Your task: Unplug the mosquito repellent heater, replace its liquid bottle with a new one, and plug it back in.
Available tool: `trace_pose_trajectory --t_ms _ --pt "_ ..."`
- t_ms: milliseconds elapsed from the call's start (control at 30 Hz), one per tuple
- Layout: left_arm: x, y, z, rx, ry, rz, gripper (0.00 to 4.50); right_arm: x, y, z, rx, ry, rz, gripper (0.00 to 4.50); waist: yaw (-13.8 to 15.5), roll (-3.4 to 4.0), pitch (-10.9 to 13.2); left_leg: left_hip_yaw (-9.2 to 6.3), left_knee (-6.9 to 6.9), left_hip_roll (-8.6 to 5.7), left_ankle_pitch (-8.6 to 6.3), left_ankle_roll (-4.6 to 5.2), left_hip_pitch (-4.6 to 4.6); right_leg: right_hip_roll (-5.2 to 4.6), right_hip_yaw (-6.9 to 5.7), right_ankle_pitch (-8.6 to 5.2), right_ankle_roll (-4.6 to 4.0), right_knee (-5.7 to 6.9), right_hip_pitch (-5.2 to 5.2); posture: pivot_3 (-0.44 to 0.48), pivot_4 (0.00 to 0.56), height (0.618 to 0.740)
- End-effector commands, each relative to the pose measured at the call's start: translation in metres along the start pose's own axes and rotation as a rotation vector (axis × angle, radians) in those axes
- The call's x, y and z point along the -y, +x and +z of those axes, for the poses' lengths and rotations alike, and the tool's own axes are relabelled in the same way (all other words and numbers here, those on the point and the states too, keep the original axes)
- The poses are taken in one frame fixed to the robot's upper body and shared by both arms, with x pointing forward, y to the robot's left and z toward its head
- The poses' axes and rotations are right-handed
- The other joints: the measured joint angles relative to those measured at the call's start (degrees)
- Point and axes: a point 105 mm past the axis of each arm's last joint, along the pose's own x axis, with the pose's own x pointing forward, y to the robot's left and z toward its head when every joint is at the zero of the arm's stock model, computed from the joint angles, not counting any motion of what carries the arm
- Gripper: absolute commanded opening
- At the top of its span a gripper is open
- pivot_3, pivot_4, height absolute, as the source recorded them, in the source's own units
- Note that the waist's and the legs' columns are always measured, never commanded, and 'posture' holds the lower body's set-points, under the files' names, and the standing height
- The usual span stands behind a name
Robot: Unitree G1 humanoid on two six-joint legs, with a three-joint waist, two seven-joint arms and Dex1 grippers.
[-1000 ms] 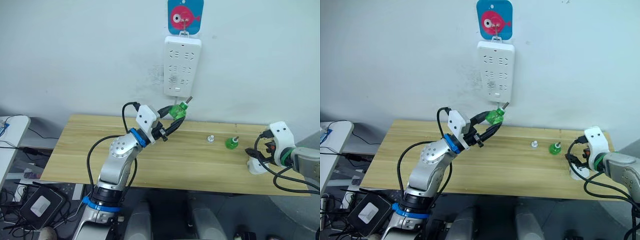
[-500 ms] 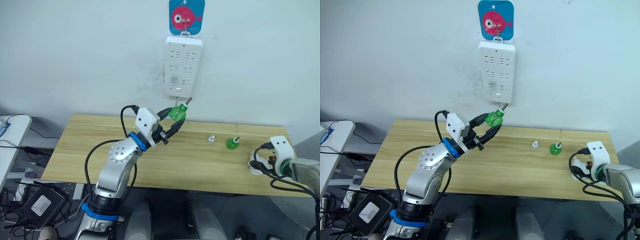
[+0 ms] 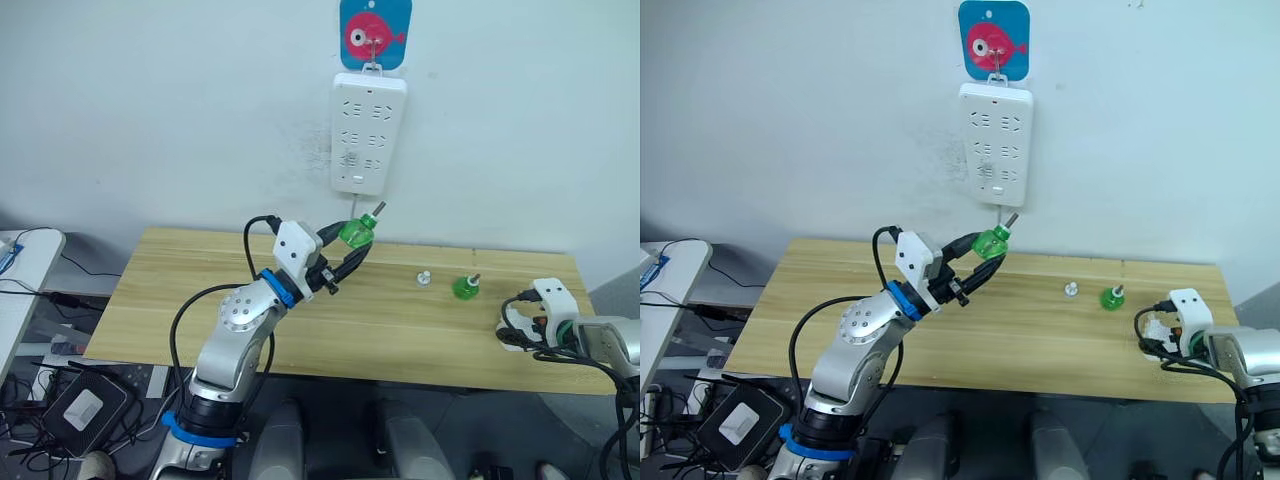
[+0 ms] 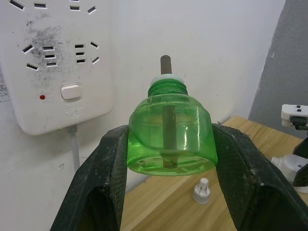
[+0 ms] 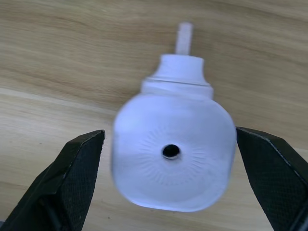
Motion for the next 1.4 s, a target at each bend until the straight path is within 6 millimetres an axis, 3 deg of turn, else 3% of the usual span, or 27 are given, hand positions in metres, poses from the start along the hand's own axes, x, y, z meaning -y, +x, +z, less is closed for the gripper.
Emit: trace_pose_trajectory --t_ms 33,233,333,433,667,800,933,1033,1167,1400 --pt "0.005 -0.001 0.015 0.052 0.022 -0.004 2.24 0.004 -0.002 0.006 0.017 -0.018 -0.004 4.48 0.0 0.0 0.0 -0.01 0.0 0.0 0.0 0.0 0.0 0.0 -0.01 0.0 0.0 0.0 0.0 0.022 0.223 0.74" --pt "0.007 -0.002 0.013 0.046 0.02 -0.005 2.24 0.002 -0.001 0.005 0.001 0.013 0.018 4.48 0.0 0.0 0.0 -0.02 0.0 0.0 0.0 0.0 0.0 0.0 -0.01 0.0 0.0 0.0 0.01 0.023 0.224 0.74" --pt "0.008 -0.003 0.013 0.041 0.022 -0.011 2.24 0.001 -0.001 0.003 -0.005 0.056 0.027 3.94 0.0 0.0 0.0 -0.02 0.0 0.0 0.0 0.0 0.0 0.0 -0.02 0.0 0.0 0.0 0.01 0.023 0.224 0.74" --pt "0.007 -0.003 0.012 0.04 0.024 -0.015 2.24 0.0 -0.002 0.004 0.002 0.071 0.029 2.96 0.0 -0.01 0.0 -0.02 0.01 0.01 0.0 0.0 0.03 0.01 -0.02 0.0 0.0 0.0 0.05 0.022 0.223 0.74" --pt "0.018 -0.009 0.013 0.03 0.028 -0.114 2.24 -0.012 -0.018 0.006 0.028 -0.047 0.148 2.96 0.1 0.02 0.0 -0.03 -0.02 0.0 0.0 0.0 0.03 -0.01 -0.03 0.0 0.0 -0.02 0.05 0.017 0.223 0.74" --pt "0.029 -0.025 0.012 0.001 0.066 -0.285 2.24 -0.05 -0.055 0.019 0.077 -0.101 0.492 2.96 -0.1 0.05 0.0 0.0 -0.02 0.01 0.0 0.0 0.06 0.0 -0.01 -0.01 0.0 -0.01 0.05 0.006 0.223 0.74" --pt "0.034 -0.036 0.009 -0.028 0.117 -0.444 2.24 -0.094 -0.103 0.057 0.235 0.015 0.85 2.96 -0.5 0.05 0.0 0.03 -0.03 0.07 -0.01 0.0 0.22 0.21 0.02 -0.02 0.03 -0.02 0.14 -0.007 0.225 0.74" --pt "0.032 -0.04 0.008 -0.043 0.201 -0.543 2.24 -0.123 -0.119 0.081 0.304 0.074 0.988 2.96 -0.6 0.04 0.0 0.01 -0.02 0.09 0.0 0.0 0.24 0.25 0.01 -0.06 0.07 -0.02 0.16 -0.022 0.226 0.74" --pt "0.023 -0.043 0.01 -0.05 0.265 -0.607 2.24 -0.157 -0.133 0.096 0.37 0.05 1.117 2.96 -0.4 0.05 0.0 -0.02 -0.05 0.05 -0.01 0.0 0.16 0.22 -0.01 0.01 -0.04 -0.06 0.14 -0.023 0.228 0.74" --pt "0.016 -0.034 0.014 -0.032 0.282 -0.619 2.24 -0.182 -0.144 0.104 0.406 0.029 1.187 2.96 0.0 0.05 0.0 -0.08 -0.04 0.07 -0.02 0.03 -0.12 0.01 -0.11 0.03 -0.03 -0.29 0.05 -0.02 0.228 0.74"
